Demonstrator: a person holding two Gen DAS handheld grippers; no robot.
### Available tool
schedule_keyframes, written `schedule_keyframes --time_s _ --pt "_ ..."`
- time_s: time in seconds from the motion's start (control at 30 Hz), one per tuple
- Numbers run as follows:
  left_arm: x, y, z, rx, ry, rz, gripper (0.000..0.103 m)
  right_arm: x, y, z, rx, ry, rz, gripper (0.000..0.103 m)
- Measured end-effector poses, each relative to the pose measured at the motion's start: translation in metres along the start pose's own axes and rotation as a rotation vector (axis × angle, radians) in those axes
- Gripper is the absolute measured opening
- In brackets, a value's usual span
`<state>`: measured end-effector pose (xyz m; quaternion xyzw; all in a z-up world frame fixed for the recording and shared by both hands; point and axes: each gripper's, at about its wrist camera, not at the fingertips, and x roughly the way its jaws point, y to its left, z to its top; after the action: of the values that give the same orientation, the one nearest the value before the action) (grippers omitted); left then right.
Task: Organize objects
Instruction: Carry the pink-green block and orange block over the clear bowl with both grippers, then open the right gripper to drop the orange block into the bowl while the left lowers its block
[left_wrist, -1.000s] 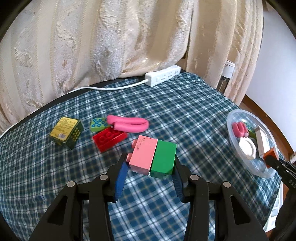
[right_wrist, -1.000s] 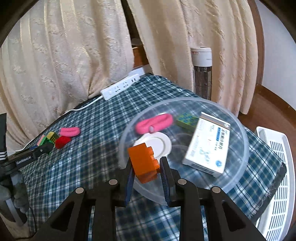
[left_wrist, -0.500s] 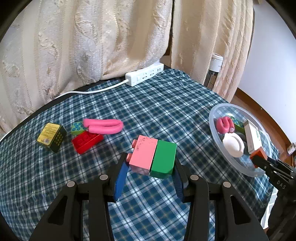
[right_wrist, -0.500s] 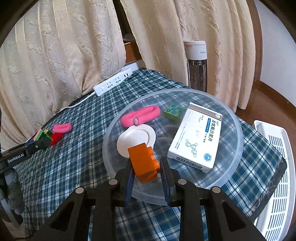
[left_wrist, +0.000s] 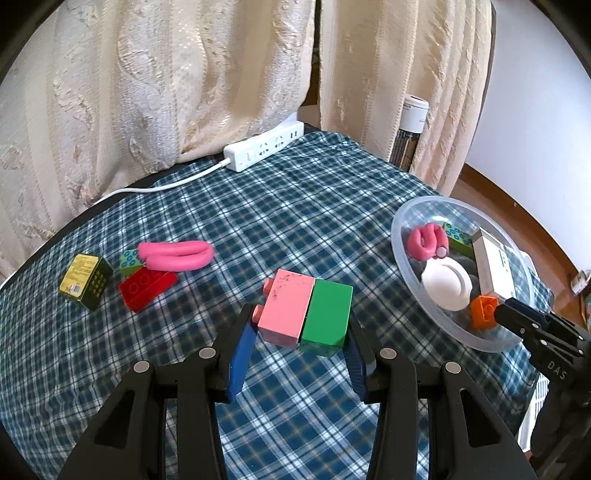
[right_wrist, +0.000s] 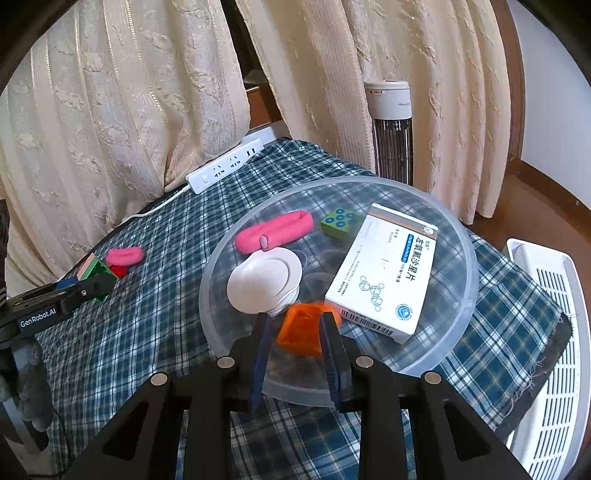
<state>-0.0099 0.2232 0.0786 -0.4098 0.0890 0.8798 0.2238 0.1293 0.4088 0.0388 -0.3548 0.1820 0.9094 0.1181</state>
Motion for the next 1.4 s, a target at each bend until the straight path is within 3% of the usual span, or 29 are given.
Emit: schedule_keyframes --time_s 0.17,0.4,1.4 --pt "0.002 -0.014 0.001 0.024 0.006 -0.013 0.046 -0.006 -0.004 0.001 0.003 -0.022 0.002 0.029" --pt "0.007 -0.035 0.003 0.055 0.019 -0.039 0.046 -0.013 -0.018 0.002 0.028 -0.046 -0.005 0.043" --pt "0.037 -0.125 0.020 0.185 0.068 -0.154 0.046 -0.018 -0.058 0.009 0.080 -0.096 0.010 0.046"
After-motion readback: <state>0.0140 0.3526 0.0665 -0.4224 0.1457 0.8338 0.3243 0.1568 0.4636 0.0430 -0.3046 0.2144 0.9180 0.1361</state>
